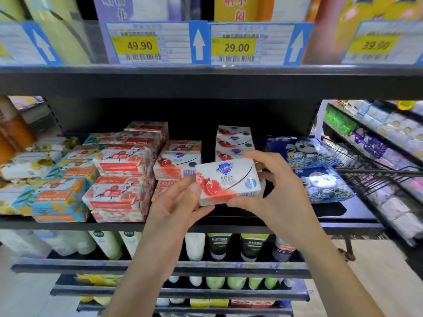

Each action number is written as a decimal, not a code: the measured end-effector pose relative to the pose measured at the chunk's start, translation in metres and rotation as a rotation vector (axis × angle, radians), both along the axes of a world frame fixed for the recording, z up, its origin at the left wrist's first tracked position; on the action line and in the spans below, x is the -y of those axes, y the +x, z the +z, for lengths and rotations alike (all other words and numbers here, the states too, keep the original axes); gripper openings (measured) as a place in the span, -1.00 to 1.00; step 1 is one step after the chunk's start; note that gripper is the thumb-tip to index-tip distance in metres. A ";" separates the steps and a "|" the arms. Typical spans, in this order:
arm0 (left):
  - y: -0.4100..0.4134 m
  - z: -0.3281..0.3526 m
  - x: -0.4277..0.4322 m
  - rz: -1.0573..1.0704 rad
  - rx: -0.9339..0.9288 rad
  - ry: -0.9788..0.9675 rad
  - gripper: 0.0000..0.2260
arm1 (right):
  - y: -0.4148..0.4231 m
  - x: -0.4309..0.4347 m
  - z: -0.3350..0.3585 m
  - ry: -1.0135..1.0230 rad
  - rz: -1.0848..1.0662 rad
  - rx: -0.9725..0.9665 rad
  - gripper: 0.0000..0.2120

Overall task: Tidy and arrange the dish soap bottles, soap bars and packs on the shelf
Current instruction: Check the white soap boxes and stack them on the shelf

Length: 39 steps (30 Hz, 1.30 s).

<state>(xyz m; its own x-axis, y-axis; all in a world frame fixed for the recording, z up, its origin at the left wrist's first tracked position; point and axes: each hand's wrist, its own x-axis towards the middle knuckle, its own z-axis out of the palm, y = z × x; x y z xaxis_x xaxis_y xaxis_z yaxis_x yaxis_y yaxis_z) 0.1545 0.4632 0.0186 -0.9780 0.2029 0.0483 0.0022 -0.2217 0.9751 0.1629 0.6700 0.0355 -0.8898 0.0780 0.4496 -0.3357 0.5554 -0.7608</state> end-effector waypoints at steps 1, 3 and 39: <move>0.001 -0.001 -0.004 0.007 0.001 0.018 -0.48 | 0.003 -0.001 -0.004 -0.011 0.007 -0.014 -0.22; 0.003 -0.004 -0.011 0.032 0.015 0.052 -0.50 | 0.010 -0.002 -0.011 -0.029 0.025 -0.037 -0.22; 0.050 -0.045 -0.041 0.158 0.015 0.049 -0.66 | 0.039 -0.037 -0.076 -0.798 0.477 0.179 -0.51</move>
<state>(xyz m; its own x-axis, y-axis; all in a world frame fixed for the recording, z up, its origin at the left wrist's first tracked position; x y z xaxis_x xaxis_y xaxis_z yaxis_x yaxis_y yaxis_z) 0.2041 0.5044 -0.0263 -0.9982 0.0447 0.0397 0.0263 -0.2673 0.9632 0.2017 0.7066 -0.0407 -0.9578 -0.0865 0.2742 -0.2344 -0.3175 -0.9188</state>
